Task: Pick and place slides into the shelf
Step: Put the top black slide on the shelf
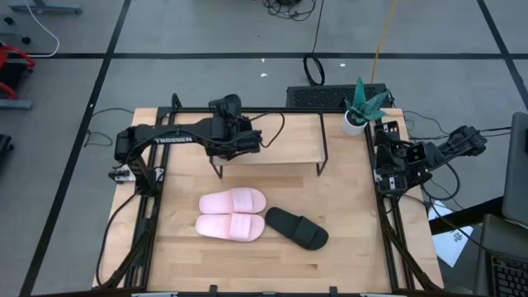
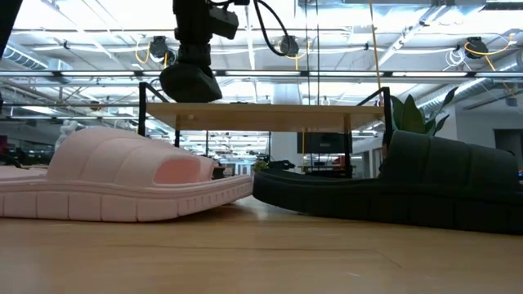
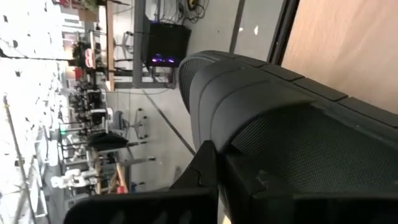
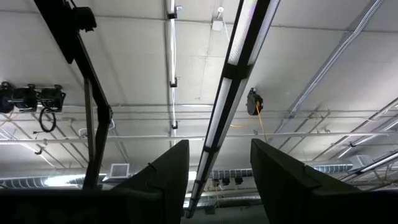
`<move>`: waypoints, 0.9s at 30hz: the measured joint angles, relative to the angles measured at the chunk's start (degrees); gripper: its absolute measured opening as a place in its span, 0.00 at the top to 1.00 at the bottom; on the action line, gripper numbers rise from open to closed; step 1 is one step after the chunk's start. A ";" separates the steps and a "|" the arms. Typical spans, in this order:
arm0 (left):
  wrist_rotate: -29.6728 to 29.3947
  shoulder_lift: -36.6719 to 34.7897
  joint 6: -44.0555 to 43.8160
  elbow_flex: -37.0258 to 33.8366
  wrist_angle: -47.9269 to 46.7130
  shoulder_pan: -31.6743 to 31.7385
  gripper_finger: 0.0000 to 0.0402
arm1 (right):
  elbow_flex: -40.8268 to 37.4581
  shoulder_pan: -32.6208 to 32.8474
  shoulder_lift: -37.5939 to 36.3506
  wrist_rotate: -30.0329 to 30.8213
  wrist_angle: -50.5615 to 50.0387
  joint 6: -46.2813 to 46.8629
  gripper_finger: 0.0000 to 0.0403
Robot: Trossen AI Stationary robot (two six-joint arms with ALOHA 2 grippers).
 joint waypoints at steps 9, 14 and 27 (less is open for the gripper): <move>1.91 0.00 2.62 0.00 2.88 0.22 1.00 | 0.00 0.01 0.00 -0.04 0.00 -0.02 0.60; 2.08 0.00 2.83 0.00 3.37 0.22 1.00 | 0.00 0.00 0.00 -0.05 -0.04 0.02 0.60; 2.10 5.73 3.42 0.02 1.37 0.06 1.00 | 0.00 0.02 0.04 -0.13 -0.39 0.42 0.60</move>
